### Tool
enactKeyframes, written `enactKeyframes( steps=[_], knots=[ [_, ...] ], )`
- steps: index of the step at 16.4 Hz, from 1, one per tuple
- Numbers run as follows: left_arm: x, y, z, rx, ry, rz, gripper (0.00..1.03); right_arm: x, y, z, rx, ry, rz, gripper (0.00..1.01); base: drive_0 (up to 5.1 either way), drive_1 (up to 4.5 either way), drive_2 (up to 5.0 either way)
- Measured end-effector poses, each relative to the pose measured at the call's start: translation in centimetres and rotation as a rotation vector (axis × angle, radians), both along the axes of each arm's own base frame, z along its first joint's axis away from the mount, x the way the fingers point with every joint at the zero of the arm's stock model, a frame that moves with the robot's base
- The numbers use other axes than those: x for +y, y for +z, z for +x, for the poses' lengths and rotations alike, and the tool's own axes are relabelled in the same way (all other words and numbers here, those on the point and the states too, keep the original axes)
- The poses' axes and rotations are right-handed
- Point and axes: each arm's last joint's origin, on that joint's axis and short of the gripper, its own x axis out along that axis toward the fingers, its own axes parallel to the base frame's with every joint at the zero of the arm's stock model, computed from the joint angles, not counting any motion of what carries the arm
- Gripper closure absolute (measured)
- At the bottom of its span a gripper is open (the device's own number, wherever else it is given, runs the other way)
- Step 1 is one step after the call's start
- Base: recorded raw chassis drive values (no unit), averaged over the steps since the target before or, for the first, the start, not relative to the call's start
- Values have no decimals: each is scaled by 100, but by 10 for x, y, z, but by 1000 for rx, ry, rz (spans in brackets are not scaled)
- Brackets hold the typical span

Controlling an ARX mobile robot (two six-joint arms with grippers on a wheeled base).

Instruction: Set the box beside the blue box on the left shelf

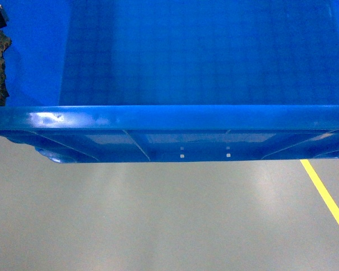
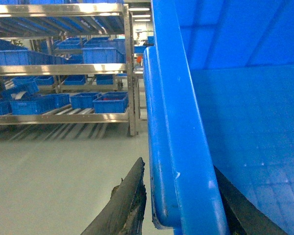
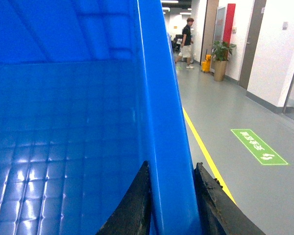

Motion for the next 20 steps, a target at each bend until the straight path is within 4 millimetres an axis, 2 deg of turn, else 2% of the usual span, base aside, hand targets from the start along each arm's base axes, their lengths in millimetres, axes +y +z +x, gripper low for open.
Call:
enactKeyframes(
  steps=[20],
  knots=[
    [0,0,0,2,1,0,74,0,-1,0,4,1,-2,84,1,433,-431]
  ],
)
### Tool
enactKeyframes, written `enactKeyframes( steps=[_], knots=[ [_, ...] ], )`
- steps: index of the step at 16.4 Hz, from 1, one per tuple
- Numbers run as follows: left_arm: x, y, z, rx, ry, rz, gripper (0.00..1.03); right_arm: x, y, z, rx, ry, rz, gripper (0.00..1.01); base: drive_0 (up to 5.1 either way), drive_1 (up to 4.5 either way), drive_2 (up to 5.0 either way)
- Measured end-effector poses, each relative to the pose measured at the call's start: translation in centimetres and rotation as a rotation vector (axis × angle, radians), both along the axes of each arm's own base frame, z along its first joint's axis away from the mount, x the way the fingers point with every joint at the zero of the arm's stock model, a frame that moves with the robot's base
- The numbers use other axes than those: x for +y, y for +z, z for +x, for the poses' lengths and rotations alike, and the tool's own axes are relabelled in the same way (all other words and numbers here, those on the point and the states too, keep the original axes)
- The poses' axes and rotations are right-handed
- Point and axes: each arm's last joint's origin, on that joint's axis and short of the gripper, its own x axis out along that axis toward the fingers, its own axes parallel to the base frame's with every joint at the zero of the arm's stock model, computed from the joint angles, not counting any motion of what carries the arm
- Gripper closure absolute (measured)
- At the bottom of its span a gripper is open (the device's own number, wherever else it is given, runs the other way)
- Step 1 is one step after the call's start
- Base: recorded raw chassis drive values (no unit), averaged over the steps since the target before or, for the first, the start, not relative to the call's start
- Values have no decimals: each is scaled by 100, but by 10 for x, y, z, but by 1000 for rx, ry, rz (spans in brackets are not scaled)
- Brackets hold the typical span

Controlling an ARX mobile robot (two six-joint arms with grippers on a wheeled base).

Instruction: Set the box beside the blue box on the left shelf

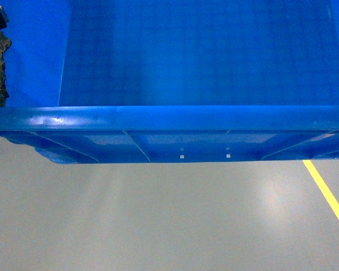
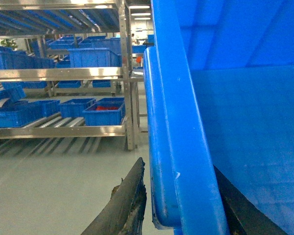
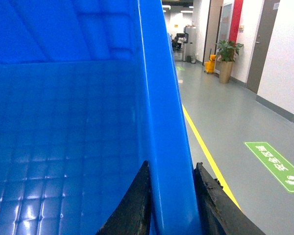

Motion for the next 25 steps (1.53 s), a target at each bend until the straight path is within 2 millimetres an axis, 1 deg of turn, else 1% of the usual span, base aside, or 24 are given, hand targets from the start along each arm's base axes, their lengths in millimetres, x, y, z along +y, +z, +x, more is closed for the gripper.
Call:
enactKeyframes(
  steps=[25],
  knots=[
    [0,0,0,0,2,0,74,0,0,0,1,0,-1,84,1,433,-431]
  ],
)
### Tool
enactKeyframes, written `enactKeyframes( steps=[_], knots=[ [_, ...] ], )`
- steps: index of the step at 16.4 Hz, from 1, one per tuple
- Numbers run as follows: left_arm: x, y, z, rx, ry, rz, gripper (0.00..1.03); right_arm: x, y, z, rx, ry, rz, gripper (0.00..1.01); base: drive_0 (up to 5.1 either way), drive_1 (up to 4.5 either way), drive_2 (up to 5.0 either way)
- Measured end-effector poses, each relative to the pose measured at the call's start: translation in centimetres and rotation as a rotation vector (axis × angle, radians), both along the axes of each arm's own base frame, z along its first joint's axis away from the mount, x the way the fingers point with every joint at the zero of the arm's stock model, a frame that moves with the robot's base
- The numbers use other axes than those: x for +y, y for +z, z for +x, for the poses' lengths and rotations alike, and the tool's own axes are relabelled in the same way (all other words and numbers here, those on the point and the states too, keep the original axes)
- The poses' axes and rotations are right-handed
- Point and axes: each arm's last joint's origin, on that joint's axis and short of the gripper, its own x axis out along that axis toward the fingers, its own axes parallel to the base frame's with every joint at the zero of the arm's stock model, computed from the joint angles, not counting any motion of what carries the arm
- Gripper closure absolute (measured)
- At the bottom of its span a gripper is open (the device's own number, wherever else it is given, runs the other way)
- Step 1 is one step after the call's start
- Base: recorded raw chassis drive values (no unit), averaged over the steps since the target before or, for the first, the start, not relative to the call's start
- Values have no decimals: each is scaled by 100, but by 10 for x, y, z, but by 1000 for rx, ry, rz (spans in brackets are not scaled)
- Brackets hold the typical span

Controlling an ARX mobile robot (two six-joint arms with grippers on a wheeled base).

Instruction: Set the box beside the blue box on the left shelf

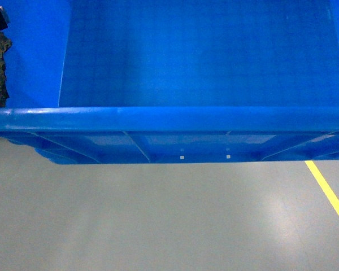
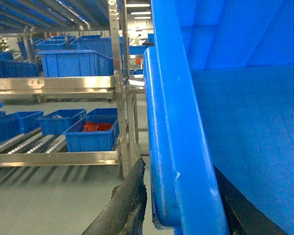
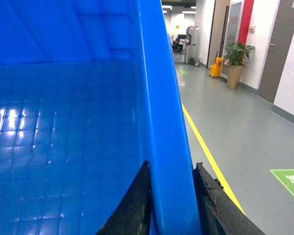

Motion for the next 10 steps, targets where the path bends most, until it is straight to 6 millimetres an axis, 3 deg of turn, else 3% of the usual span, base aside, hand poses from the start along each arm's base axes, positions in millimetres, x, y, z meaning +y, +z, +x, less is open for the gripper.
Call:
enactKeyframes(
  steps=[10],
  knots=[
    [0,0,0,-2,0,-1,74,0,0,0,-4,1,0,84,-1,431,-433]
  ],
)
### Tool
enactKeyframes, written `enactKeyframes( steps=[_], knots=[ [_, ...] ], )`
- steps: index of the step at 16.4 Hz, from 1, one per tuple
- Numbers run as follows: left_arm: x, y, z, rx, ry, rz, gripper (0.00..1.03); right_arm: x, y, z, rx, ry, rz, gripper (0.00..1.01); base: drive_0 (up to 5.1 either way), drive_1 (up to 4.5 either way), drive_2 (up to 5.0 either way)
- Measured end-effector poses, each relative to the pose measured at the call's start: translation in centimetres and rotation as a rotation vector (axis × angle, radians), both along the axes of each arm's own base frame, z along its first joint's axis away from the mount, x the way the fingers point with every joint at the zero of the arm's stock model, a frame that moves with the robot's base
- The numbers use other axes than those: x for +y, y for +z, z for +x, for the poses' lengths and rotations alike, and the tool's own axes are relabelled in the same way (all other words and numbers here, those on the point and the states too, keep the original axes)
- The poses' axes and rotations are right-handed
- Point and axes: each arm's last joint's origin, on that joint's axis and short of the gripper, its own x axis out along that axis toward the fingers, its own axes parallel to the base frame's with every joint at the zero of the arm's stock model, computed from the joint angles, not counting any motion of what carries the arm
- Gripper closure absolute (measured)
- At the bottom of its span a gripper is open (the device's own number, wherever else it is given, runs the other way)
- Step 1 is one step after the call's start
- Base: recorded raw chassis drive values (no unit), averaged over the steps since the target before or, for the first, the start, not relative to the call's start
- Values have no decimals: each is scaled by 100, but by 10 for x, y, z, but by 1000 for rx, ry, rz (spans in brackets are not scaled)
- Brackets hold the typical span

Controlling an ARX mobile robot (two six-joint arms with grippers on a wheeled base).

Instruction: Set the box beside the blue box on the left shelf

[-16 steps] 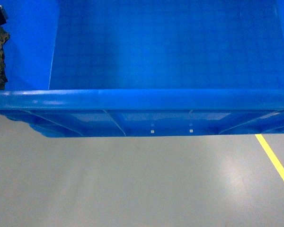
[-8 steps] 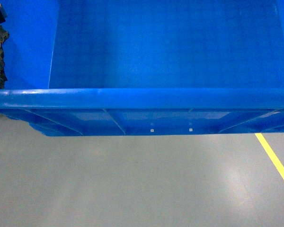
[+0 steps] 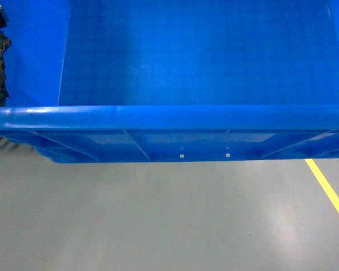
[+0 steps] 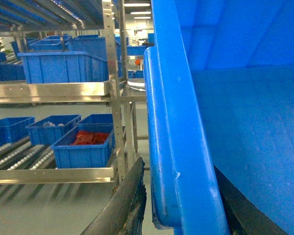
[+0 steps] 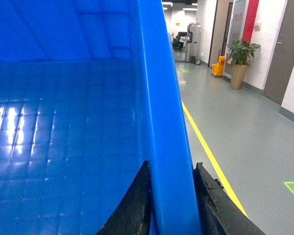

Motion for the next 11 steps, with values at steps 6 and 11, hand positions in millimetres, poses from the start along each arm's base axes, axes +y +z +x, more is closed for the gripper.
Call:
enactKeyframes(
  steps=[6,11],
  knots=[
    [0,0,0,-4,0,0,74,0,0,0,1,0,0,84,6,438,-426],
    [0,0,0,0,0,1,74,0,-1,0,3,0,0,84,6,438,-426]
  ],
)
